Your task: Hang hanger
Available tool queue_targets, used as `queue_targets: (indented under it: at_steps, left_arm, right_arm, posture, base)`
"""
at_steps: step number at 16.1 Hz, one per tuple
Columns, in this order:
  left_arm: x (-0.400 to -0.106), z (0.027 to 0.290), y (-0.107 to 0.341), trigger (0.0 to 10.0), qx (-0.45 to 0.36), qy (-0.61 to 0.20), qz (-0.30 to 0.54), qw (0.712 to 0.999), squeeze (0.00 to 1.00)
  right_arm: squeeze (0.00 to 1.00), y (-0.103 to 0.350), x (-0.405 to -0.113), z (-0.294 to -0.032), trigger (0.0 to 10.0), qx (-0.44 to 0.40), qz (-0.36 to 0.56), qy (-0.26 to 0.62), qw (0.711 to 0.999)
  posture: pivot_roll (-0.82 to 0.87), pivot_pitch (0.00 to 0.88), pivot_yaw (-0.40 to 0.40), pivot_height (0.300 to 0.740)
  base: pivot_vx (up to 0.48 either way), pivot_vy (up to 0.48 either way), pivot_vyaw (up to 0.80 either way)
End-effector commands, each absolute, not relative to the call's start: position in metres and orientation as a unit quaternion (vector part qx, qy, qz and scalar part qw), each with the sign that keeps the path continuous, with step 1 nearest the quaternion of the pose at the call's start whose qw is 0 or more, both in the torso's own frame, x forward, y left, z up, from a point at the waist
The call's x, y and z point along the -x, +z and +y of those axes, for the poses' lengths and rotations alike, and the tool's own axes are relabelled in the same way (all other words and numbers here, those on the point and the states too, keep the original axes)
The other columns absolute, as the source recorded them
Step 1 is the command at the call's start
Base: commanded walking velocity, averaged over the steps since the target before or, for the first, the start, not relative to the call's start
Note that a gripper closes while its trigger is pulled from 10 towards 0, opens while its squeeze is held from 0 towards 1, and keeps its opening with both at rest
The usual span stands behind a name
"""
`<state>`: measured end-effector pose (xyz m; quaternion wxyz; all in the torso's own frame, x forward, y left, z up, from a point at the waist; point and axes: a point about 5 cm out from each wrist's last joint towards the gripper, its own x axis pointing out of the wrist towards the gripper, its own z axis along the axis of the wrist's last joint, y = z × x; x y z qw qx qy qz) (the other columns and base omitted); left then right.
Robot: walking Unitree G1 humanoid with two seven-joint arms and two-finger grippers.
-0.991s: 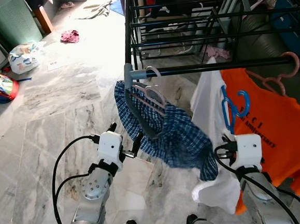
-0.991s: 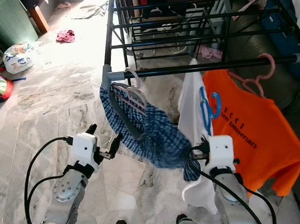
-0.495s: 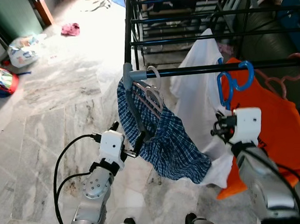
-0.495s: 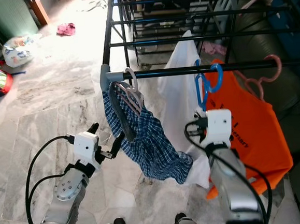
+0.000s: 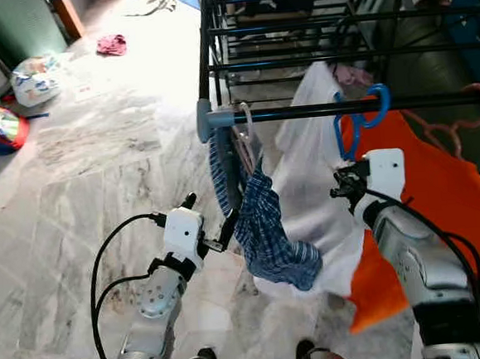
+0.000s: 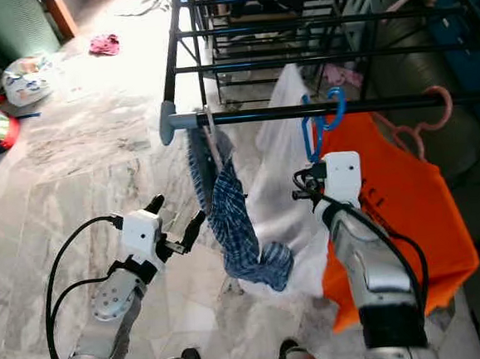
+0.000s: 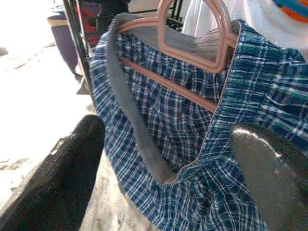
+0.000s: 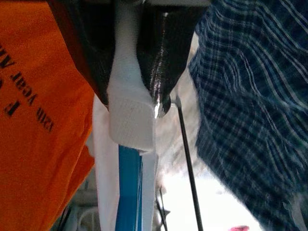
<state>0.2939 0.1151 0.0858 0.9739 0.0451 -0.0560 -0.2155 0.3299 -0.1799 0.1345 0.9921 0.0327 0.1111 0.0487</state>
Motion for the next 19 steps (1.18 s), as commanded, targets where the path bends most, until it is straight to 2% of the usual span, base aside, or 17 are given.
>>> queue_targets:
  at_steps: [1,8,9,12,19]
  left_arm:
    - [-0.292,0.117,0.083,10.0,-0.049,-0.217,-0.049,0.974,0.00]
    - [-0.289,0.118,0.082,10.0,-0.051,-0.220,-0.048,0.973,0.00]
    - [-0.289,0.118,0.082,10.0,-0.052,-0.221,-0.048,0.973,0.00]
    - [-0.291,0.116,0.089,10.0,-0.041,-0.224,-0.065,0.972,0.00]
    - [-0.284,0.103,0.098,10.0,-0.001,-0.300,-0.071,0.951,0.00]
  right_arm:
    - [0.00,0.134,-0.332,-0.179,10.0,-0.035,0.123,0.053,0.990]
    - [0.00,0.111,-0.324,-0.177,10.0,-0.040,0.176,0.067,0.981]
    - [1.00,0.112,-0.323,-0.178,10.0,-0.040,0.170,0.065,0.982]
    - [1.00,0.130,-0.320,-0.184,10.0,0.004,0.097,0.043,0.994]
    - [1.00,0.145,-0.304,-0.194,10.0,0.037,0.028,0.009,0.999]
  posture:
    - [0.04,0.217,0.015,0.740]
    - [0.04,0.221,0.021,0.740]
    - [0.04,0.219,0.021,0.740]
    - [0.04,0.215,0.021,0.740]
    - [0.03,0.213,0.026,0.740]
  base:
    - [0.000,0.000,0.00]
    - [0.000,0.000,0.00]
    - [0.000,0.000,0.00]
    - [0.000,0.000,0.00]
    - [0.000,0.000,0.00]
